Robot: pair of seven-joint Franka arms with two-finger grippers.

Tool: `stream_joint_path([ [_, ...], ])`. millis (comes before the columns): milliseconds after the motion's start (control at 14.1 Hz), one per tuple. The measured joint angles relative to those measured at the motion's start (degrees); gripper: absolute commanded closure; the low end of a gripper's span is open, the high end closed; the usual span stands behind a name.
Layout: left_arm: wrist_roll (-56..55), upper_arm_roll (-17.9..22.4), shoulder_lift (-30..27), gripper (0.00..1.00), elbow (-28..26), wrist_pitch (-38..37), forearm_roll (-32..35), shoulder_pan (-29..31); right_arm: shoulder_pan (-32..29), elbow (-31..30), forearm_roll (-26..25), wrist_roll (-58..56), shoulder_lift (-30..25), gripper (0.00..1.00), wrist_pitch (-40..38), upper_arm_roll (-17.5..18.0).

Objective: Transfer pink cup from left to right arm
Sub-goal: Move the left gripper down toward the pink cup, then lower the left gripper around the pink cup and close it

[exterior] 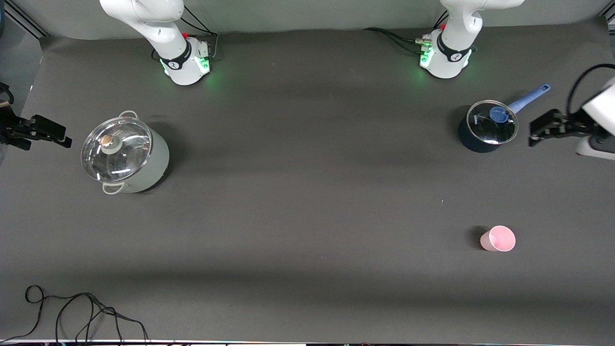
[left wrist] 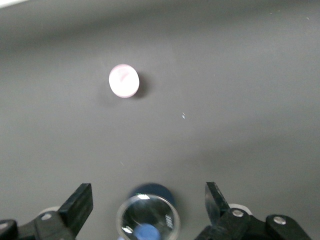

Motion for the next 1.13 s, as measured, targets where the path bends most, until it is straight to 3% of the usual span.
stream_joint_path([
  [283,21.69,0.42,4.75,0.0,0.86,4.04,-11.45,9.85,0.0,0.14,0.01,0.0,0.03,0.0,-0.02,-0.01],
  [566,43.29,0.54,13.36,0.0,1.7,6.13,-26.31,17.81,0.0,0.18,0.01,0.0,0.06,0.0,-0.03,-0.02],
  [1132,87.0,0.52,33.29,0.0,1.56,8.77,-51.43,25.47,0.0,0.21,0.01,0.0,0.13,0.0,-0.05,-0.03],
])
